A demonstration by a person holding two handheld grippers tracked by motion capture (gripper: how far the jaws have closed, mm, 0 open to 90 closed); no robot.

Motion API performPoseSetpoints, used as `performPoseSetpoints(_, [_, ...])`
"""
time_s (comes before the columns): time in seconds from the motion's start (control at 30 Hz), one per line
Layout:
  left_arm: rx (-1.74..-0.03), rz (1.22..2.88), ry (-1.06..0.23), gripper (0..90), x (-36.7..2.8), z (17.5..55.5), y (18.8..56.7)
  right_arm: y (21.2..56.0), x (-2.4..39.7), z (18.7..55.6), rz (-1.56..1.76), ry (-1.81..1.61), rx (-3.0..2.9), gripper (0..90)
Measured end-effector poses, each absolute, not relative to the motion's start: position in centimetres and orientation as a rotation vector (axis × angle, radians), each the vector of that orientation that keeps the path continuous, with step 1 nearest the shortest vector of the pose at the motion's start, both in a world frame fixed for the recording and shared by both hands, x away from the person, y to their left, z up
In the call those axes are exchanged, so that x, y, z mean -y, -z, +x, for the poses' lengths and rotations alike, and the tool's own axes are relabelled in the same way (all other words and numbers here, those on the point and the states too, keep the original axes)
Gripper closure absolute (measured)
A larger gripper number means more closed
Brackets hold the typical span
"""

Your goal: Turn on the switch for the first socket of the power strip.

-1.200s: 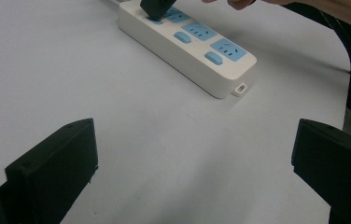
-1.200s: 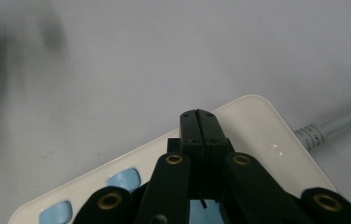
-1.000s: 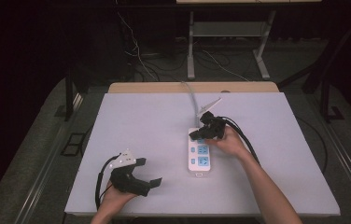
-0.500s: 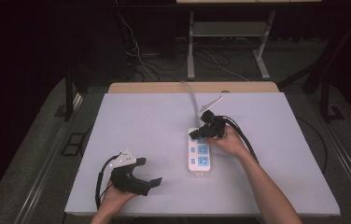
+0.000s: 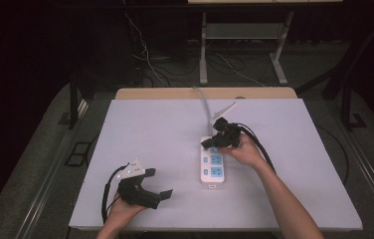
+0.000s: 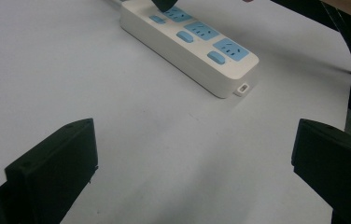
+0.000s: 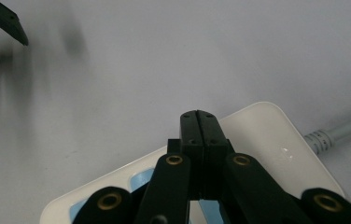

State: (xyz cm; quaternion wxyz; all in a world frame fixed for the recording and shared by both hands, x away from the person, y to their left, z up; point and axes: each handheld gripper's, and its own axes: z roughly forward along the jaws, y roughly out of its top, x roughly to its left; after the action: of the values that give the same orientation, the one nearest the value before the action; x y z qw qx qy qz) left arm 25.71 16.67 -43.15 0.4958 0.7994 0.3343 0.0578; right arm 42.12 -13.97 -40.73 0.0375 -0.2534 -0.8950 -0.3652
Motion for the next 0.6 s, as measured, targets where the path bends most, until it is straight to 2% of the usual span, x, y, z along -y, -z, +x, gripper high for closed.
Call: performPoseSetpoints(0.6, [-0.808,1.931,-0.139,0.0,-16.5,25.6,43.1,37.4,16.5,40.6,-0.798,1.194,2.768,89.9])
